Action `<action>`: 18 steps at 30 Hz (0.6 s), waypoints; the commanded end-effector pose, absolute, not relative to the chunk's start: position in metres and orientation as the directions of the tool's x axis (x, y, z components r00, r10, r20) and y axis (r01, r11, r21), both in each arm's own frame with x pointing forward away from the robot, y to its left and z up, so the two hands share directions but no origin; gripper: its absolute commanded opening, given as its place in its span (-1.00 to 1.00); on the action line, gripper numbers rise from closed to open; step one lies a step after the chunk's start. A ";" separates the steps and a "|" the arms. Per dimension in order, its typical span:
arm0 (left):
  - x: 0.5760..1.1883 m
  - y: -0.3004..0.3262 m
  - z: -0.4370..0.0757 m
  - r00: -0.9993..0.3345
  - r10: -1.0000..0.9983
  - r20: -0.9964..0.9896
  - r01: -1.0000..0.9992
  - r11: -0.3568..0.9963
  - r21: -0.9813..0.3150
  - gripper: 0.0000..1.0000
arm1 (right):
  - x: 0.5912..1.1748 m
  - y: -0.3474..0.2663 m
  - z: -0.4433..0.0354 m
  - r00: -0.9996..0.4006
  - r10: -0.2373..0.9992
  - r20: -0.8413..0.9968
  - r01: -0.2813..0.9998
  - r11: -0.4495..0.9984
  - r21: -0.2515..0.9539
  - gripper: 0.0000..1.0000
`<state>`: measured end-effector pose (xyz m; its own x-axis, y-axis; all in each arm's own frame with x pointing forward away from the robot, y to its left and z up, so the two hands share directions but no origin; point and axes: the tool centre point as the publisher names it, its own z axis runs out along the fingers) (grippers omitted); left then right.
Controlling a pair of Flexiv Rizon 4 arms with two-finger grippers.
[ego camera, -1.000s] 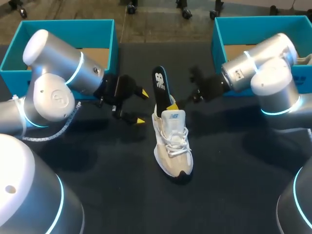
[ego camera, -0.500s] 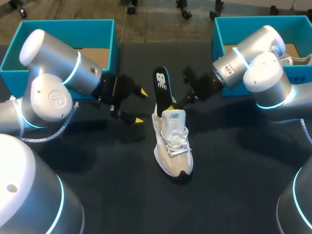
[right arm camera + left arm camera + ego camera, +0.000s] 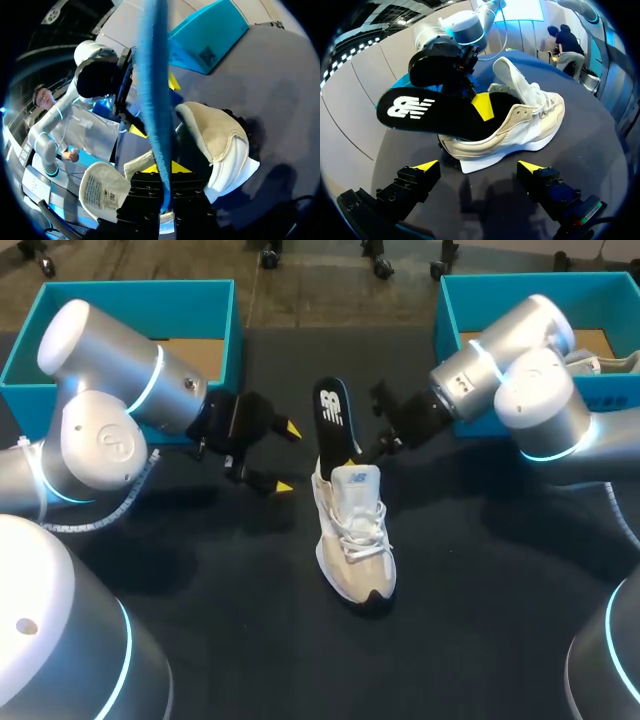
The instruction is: Take the shoe out of the shoebox, open the shoe tongue, remove and reinsert the insole, then place the shoe into the shoebox
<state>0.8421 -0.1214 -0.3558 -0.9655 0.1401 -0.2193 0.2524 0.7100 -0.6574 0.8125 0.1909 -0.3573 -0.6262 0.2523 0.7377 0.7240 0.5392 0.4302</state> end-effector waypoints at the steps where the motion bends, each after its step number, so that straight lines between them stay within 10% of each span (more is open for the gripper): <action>1: 0.841 -0.120 -0.357 -0.965 0.138 -0.222 0.253 0.707 -0.661 1.00 | 0.812 0.193 -0.358 -0.628 0.254 0.736 0.726 0.534 0.435 -1.00; 18: 0.841 -0.120 -0.359 -0.966 0.133 -0.220 0.248 0.709 -0.660 1.00 | 0.820 0.195 -0.333 -0.693 0.166 0.701 0.678 0.479 0.557 -1.00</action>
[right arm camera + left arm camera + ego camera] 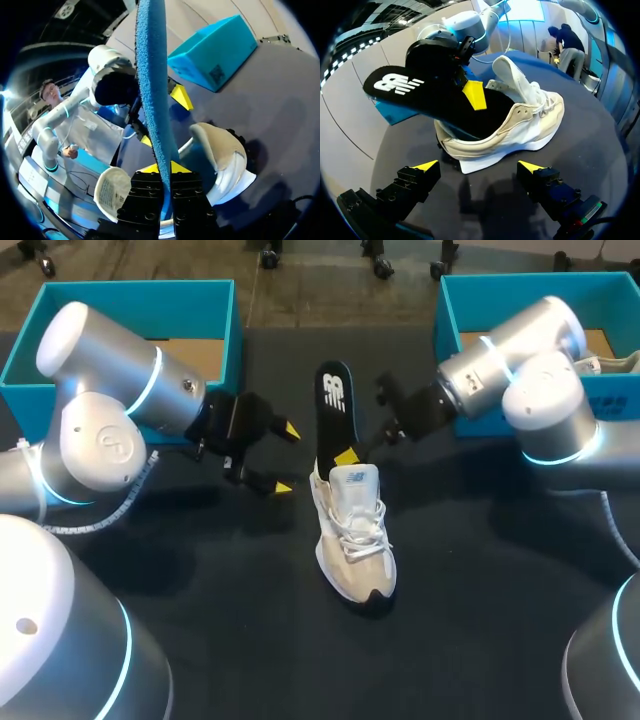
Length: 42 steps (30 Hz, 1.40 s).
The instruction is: Take the shoe out of the shoebox, open the shoe tongue, remove and reinsert the insole, then place the shoe into the shoebox
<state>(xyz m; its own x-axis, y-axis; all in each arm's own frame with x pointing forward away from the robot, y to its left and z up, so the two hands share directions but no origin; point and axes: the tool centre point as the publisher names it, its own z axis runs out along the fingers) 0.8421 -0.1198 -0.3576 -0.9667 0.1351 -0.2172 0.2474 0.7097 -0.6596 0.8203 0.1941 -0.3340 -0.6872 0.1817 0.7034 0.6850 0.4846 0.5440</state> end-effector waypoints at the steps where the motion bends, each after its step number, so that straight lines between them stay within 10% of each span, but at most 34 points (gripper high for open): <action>1: 0.841 -0.120 -0.359 -0.966 0.133 -0.220 0.248 0.709 -0.660 1.00 | 0.821 0.196 -0.333 -0.695 0.160 0.701 0.675 0.480 0.560 -1.00; 42: 0.841 -0.123 -0.357 -0.965 0.136 -0.224 0.252 0.714 -0.654 1.00 | 0.807 0.193 -0.350 -0.724 0.032 0.689 0.626 0.450 0.637 -1.00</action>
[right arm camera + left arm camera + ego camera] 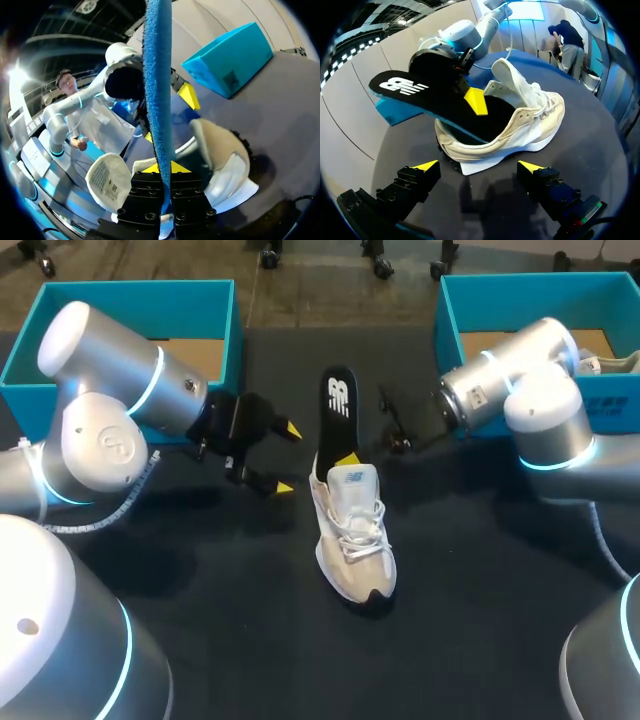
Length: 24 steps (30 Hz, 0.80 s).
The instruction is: Take the shoe out of the shoebox, open the shoe tongue, remove and reinsert the insole, then place the shoe into the shoebox
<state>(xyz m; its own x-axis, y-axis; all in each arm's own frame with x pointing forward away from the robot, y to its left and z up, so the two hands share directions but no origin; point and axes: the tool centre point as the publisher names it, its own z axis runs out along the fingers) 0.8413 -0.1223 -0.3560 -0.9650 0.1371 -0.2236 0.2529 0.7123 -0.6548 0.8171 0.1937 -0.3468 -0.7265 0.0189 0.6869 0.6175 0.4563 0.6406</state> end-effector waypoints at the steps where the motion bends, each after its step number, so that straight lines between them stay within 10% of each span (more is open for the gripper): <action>1: 0.841 -0.123 -0.357 -0.965 0.136 -0.223 0.251 0.714 -0.653 1.00 | 0.805 0.193 -0.351 -0.720 0.035 0.693 0.631 0.450 0.632 -1.00; 13: 0.839 -0.123 -0.358 -0.965 0.136 -0.223 0.252 0.715 -0.652 1.00 | 0.802 0.194 -0.349 -0.719 0.049 0.693 0.627 0.476 0.617 -1.00; 16: 0.839 -0.123 -0.357 -0.965 0.137 -0.226 0.254 0.714 -0.652 1.00 | 0.808 0.195 -0.344 -0.739 0.056 0.671 0.609 0.482 0.630 -0.43; 24: 0.837 -0.123 -0.354 -0.963 0.136 -0.232 0.257 0.716 -0.649 1.00 | 0.818 0.196 -0.339 -0.762 0.051 0.646 0.583 0.489 0.649 -0.40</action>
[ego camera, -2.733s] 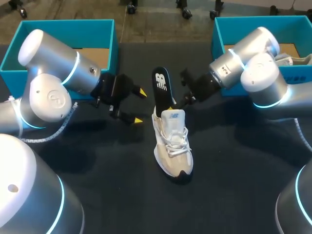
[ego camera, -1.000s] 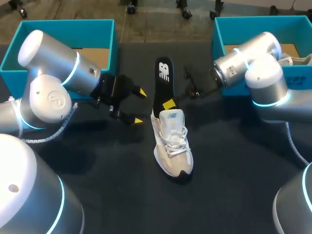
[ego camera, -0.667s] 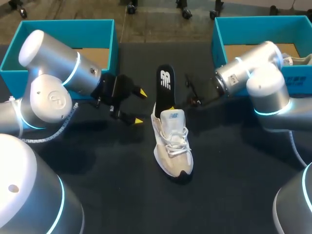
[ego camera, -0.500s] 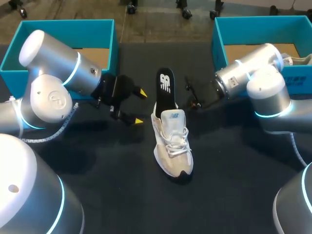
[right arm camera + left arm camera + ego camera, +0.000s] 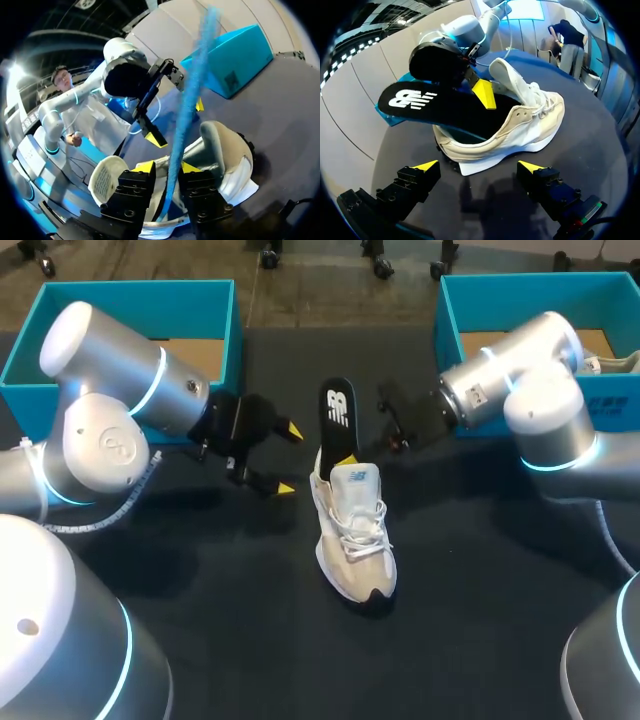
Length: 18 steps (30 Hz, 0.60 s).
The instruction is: Take the shoe out of the shoebox, open the shoe tongue, remove and reinsert the insole, then place the shoe into the shoebox
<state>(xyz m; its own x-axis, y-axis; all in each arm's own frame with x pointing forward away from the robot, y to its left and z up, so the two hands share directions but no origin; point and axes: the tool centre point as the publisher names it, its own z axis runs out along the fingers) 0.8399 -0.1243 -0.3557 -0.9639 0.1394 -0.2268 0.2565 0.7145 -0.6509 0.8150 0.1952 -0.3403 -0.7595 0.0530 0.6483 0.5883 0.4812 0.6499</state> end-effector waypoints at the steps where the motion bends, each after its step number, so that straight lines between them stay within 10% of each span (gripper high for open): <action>1: 0.837 -0.123 -0.354 -0.963 0.135 -0.233 0.257 0.716 -0.649 1.00 | 0.819 0.196 -0.339 -0.763 0.049 0.645 0.581 0.491 0.650 -0.41; 3: 0.837 -0.123 -0.354 -0.963 0.135 -0.234 0.258 0.717 -0.648 1.00 | 0.822 0.197 -0.338 -0.763 0.042 0.645 0.578 0.492 0.651 -0.43; 4: 0.837 -0.122 -0.354 -0.963 0.134 -0.235 0.258 0.717 -0.647 1.00 | 0.823 0.198 -0.342 -0.758 0.033 0.652 0.579 0.495 0.648 -0.94; 5: 0.837 -0.122 -0.354 -0.963 0.135 -0.235 0.258 0.718 -0.647 1.00 | 0.824 0.198 -0.343 -0.756 0.032 0.654 0.579 0.496 0.646 -1.00; 18: 0.835 -0.125 -0.353 -0.962 0.140 -0.234 0.262 0.716 -0.647 1.00 | 0.794 0.191 -0.356 -0.673 0.050 0.738 0.642 0.534 0.550 -1.00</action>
<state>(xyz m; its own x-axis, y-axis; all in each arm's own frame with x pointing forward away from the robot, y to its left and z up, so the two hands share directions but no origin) 0.8361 -0.1246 -0.3529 -0.9626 0.1405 -0.2316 0.2604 0.7159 -0.6479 0.8025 0.1920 -0.3552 -0.6830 0.0387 0.7294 0.6328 0.5301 0.5644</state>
